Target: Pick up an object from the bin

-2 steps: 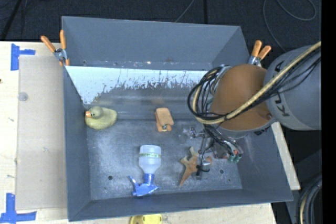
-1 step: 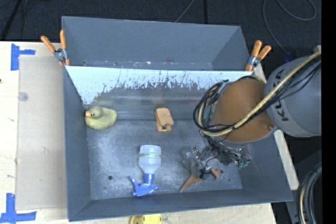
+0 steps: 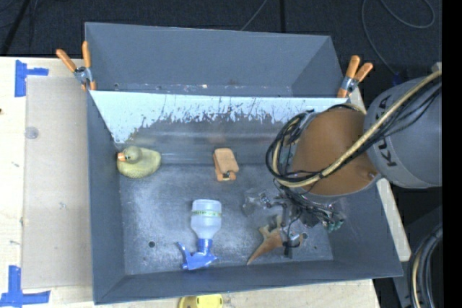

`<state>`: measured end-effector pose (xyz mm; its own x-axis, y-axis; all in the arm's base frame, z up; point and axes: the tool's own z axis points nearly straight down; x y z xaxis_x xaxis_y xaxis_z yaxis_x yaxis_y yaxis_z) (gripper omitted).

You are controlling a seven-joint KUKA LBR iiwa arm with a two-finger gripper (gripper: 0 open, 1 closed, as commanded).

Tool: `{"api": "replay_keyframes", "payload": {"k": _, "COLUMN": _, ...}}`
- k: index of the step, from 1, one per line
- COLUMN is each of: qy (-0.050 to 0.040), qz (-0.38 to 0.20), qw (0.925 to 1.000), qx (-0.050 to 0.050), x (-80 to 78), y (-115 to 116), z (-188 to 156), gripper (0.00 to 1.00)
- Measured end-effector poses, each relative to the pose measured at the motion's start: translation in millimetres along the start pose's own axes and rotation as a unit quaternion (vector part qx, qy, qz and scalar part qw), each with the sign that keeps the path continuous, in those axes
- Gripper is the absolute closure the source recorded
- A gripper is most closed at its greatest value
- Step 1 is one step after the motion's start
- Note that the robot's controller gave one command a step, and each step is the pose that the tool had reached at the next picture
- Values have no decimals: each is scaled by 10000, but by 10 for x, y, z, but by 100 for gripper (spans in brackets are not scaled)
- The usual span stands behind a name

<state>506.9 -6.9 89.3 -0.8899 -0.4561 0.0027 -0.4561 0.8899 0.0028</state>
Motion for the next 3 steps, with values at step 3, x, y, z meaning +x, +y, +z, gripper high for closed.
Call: {"api": "replay_keyframes", "payload": {"k": 3, "qy": 15, "qz": 742, "qw": 9972, "qx": -5, "x": 140, "y": 74, "z": -114, "gripper": 0}}
